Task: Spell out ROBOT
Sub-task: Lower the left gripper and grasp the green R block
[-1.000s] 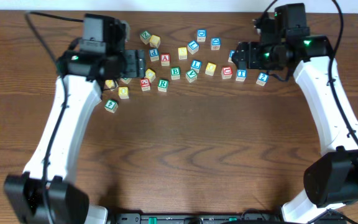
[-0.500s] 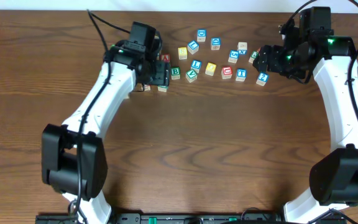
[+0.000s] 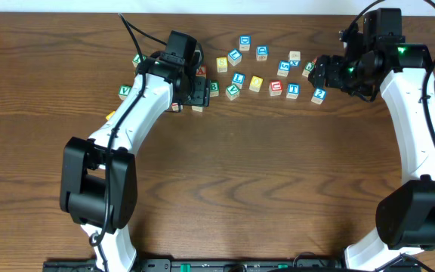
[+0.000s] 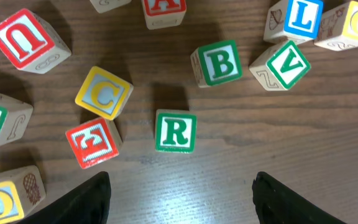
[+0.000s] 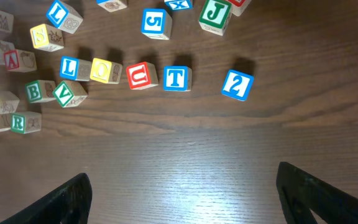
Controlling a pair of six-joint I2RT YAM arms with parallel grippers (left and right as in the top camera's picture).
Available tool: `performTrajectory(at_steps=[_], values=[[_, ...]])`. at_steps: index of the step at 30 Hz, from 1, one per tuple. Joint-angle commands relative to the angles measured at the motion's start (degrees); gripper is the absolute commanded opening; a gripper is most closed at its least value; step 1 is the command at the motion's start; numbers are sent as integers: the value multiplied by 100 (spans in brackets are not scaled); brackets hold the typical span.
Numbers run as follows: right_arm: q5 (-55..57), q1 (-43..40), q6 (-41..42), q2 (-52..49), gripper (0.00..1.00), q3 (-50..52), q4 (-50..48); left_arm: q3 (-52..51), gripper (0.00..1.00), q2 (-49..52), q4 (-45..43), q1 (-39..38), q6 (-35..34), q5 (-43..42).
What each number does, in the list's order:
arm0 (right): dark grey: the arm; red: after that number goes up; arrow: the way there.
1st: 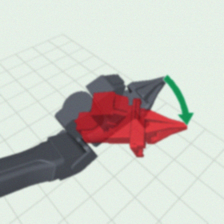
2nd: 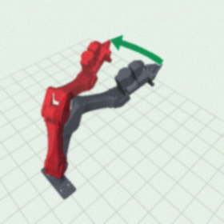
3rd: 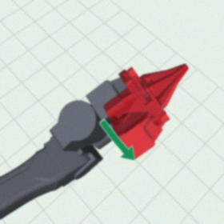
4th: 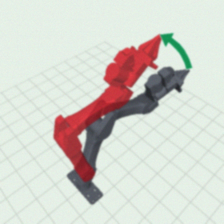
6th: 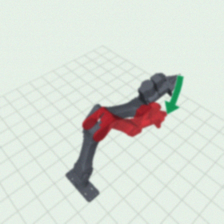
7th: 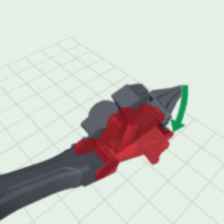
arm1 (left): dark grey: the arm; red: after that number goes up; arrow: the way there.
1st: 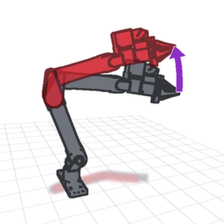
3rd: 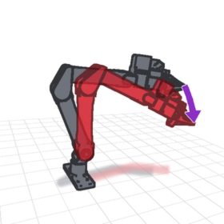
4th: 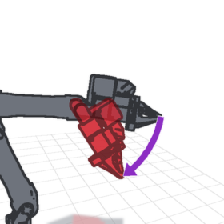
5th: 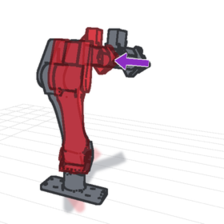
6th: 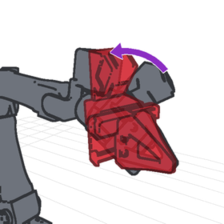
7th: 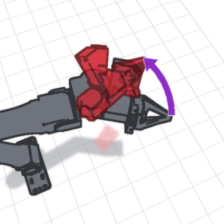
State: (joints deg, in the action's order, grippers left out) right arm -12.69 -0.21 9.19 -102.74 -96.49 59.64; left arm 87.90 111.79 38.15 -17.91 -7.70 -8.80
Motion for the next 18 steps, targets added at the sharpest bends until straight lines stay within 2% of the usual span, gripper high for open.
performTrajectory(at_steps=[1,18], values=[[61,-13,61,-50,90,-101,20,94,72,197,-63,-17,-31,92],[85,-13,61,-52,91,-98,17,94,70,879,-507,-17,160,94]])
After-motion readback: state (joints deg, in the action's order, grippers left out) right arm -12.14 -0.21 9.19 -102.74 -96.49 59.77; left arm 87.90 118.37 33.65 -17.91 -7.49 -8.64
